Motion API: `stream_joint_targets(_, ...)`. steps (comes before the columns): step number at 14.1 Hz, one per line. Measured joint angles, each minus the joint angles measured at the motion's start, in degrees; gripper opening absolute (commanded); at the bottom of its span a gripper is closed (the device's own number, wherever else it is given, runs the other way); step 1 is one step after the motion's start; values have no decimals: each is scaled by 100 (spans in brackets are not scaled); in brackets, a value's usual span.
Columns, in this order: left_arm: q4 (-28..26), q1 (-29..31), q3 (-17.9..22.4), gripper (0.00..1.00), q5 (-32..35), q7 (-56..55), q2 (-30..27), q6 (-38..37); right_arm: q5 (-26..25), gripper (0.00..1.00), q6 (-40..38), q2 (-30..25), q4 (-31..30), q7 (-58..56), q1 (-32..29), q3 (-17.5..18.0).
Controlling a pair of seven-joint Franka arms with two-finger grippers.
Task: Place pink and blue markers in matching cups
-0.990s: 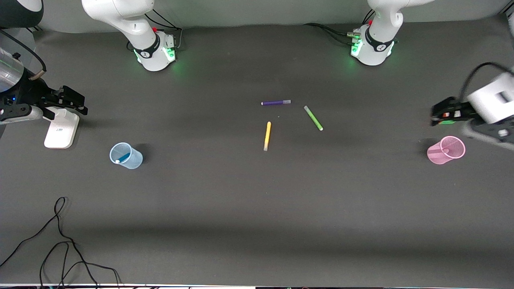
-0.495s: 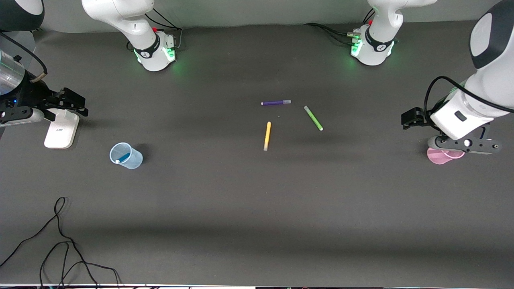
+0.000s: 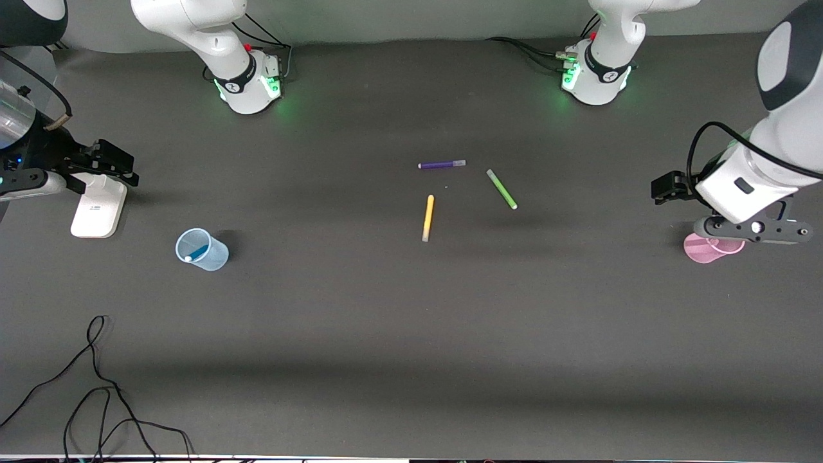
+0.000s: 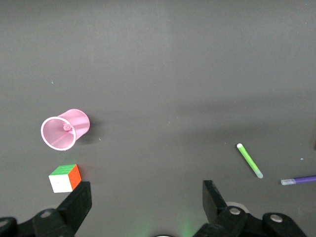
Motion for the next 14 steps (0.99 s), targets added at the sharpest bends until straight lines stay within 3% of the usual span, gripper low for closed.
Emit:
stream_joint_targets(4,-533,12,47,100,31,-12,-410,393,0,100,0,4,30,0,0,0)
stream_joint_targets(14,-602,45,201,100,28,-14,-322,452,0,100,-4,115,37,0,0,0)
